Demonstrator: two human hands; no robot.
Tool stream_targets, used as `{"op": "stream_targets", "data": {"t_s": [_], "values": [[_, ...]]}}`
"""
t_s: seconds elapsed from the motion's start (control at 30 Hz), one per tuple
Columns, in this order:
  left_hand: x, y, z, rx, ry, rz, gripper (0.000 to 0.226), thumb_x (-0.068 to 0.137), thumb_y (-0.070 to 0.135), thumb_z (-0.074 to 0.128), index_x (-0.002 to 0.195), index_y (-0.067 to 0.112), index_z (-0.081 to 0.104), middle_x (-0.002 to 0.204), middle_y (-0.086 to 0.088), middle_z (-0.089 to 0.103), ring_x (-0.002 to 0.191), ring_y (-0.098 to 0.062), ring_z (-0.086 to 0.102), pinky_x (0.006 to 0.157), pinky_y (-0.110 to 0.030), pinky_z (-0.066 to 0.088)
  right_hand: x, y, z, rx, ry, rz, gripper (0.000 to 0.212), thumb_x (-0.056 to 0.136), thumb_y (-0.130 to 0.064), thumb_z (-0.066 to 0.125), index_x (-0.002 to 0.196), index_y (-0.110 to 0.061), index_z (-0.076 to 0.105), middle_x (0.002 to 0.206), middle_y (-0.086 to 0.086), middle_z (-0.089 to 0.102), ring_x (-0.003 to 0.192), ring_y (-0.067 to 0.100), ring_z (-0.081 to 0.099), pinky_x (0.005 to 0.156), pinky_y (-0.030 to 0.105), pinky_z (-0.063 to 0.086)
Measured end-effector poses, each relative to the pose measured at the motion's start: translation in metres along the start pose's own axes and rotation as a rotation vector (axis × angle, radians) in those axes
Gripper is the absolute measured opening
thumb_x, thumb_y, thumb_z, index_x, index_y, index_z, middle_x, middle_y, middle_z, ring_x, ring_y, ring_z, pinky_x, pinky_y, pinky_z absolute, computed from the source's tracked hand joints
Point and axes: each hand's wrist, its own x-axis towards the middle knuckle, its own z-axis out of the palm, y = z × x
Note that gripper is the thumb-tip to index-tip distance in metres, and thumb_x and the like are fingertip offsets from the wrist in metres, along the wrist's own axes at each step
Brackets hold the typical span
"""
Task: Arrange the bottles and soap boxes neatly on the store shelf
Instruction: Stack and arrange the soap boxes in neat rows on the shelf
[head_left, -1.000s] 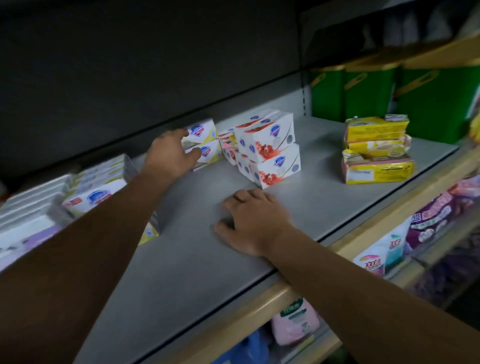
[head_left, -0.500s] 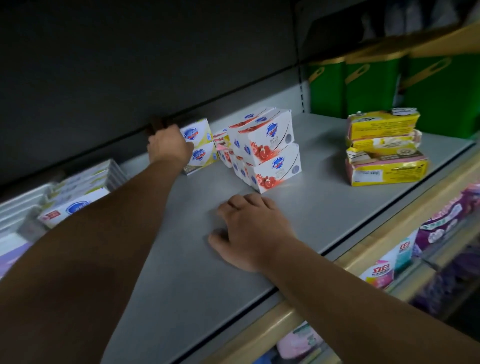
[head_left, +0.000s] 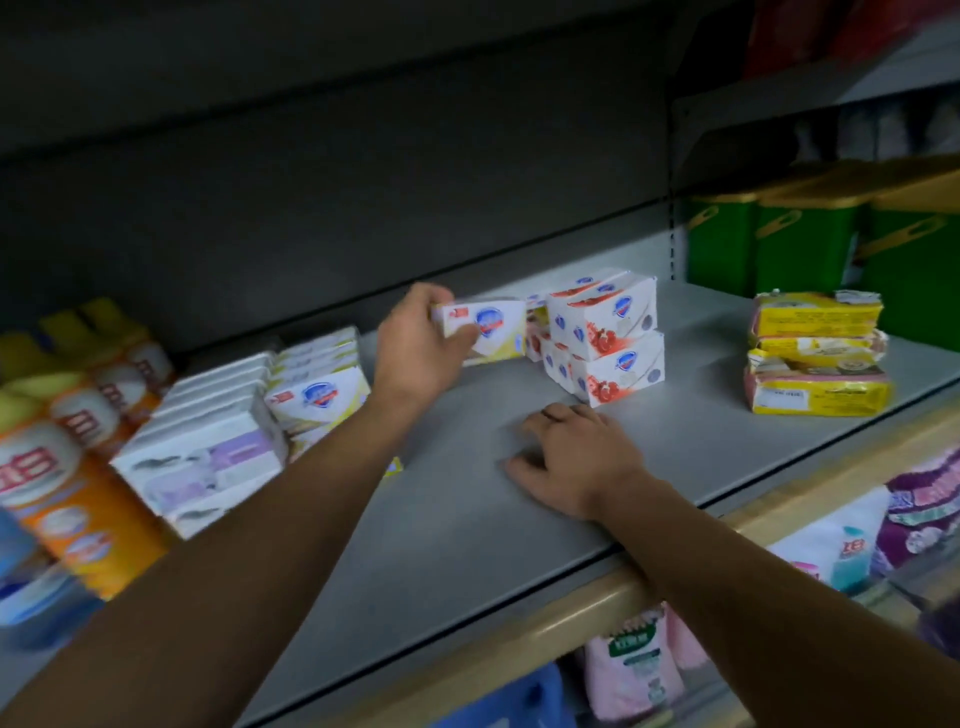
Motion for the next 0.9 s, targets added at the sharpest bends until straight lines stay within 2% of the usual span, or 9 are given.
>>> {"op": "stream_targets", "data": {"t_s": [0.1, 0.17, 0.3, 0.47, 0.57, 0.67, 0.73, 0.83, 0.9], "values": [[-0.041, -0.006, -0.031, -0.161, -0.026, -0.099, 0.027, 0.077, 0.025, 0.077, 0.099, 0.025, 0.062, 0.081, 0.008, 0.065, 0.074, -0.019, 0.064, 0.071, -0.030, 0.051, -0.003, -0.002, -0.007, 0.080, 0.054, 0.024, 0.062, 0.085, -0.058, 0.055, 0.136, -0.023, 0.047, 0.135, 0.004, 0.051, 0.127, 0.024, 0.046, 0.104, 0.035, 0.040], [-0.064, -0.015, -0.050, -0.240, -0.023, -0.183, 0.022, 0.078, 0.026, 0.078, 0.095, 0.026, 0.064, 0.085, 0.007, 0.067, 0.077, -0.018, 0.066, 0.072, -0.033, 0.055, -0.008, -0.014, -0.012, 0.299, 0.106, 0.047, 0.072, 0.079, -0.052, 0.067, 0.141, -0.024, 0.042, 0.138, 0.001, 0.049, 0.127, 0.020, 0.047, 0.105, 0.032, 0.040], [-0.103, -0.033, -0.077, -0.530, -0.064, -0.419, 0.013, 0.085, 0.017, 0.073, 0.094, 0.017, 0.064, 0.099, -0.008, 0.072, 0.086, -0.018, 0.072, 0.069, -0.044, 0.061, -0.019, -0.056, -0.015, 0.690, 0.067, -0.116, 0.096, 0.071, -0.026, 0.078, 0.150, -0.034, 0.025, 0.145, -0.009, 0.041, 0.120, 0.011, 0.054, 0.104, 0.034, 0.045], [-0.139, -0.057, -0.100, -0.800, -0.120, -0.615, 0.023, 0.089, 0.016, 0.067, 0.106, -0.001, 0.066, 0.101, -0.016, 0.074, 0.085, -0.030, 0.072, 0.071, -0.042, 0.058, -0.029, -0.089, -0.003, 0.673, 0.023, -0.255, 0.076, 0.078, -0.008, 0.073, 0.144, -0.028, 0.041, 0.136, -0.005, 0.047, 0.116, 0.012, 0.055, 0.102, 0.032, 0.046], [-0.146, -0.071, -0.108, -0.940, -0.106, -0.624, 0.023, 0.094, 0.016, 0.058, 0.103, -0.004, 0.066, 0.099, -0.019, 0.073, 0.084, -0.031, 0.070, 0.072, -0.042, 0.058, -0.039, -0.099, 0.011, 0.759, -0.007, -0.204, 0.064, 0.079, -0.013, 0.077, 0.134, -0.030, 0.049, 0.116, -0.010, 0.063, 0.096, 0.004, 0.063, 0.087, 0.021, 0.047], [-0.144, -0.075, -0.110, -0.947, -0.129, -0.616, 0.028, 0.096, 0.029, 0.054, 0.100, 0.003, 0.066, 0.084, -0.016, 0.069, 0.068, -0.025, 0.066, 0.059, -0.035, 0.057, -0.038, -0.099, 0.014, 0.847, 0.022, -0.106, 0.046, 0.082, -0.026, 0.077, 0.124, -0.028, 0.057, 0.103, -0.009, 0.068, 0.089, 0.007, 0.065, 0.084, 0.021, 0.049], [-0.144, -0.077, -0.109, -0.912, -0.161, -0.599, 0.036, 0.094, 0.040, 0.057, 0.095, 0.004, 0.065, 0.073, -0.012, 0.065, 0.058, -0.022, 0.060, 0.054, -0.030, 0.054, -0.038, -0.098, 0.011, 0.866, 0.051, -0.028, 0.030, 0.084, -0.047, 0.069, 0.105, -0.027, 0.065, 0.083, -0.006, 0.071, 0.075, 0.007, 0.066, 0.075, 0.026, 0.050], [-0.146, -0.077, -0.107, -0.801, -0.220, -0.580, 0.050, 0.085, 0.056, 0.060, 0.087, 0.006, 0.064, 0.064, -0.011, 0.062, 0.052, -0.020, 0.057, 0.049, -0.028, 0.050, -0.040, -0.096, 0.010, 0.849, 0.081, 0.085, 0.056, 0.073, -0.074, 0.045, 0.085, -0.024, 0.068, 0.058, 0.000, 0.067, 0.055, 0.006, 0.063, 0.063, 0.028, 0.042], [-0.146, -0.076, -0.106, -0.712, -0.239, -0.567, 0.060, 0.072, 0.069, 0.058, 0.079, 0.010, 0.064, 0.058, -0.010, 0.061, 0.048, -0.020, 0.056, 0.045, -0.026, 0.046, -0.039, -0.095, 0.009, 0.891, 0.105, 0.116, 0.054, 0.071, -0.077, 0.039, 0.079, -0.034, 0.070, 0.053, 0.002, 0.064, 0.050, 0.010, 0.063, 0.060, 0.027, 0.042]]}}
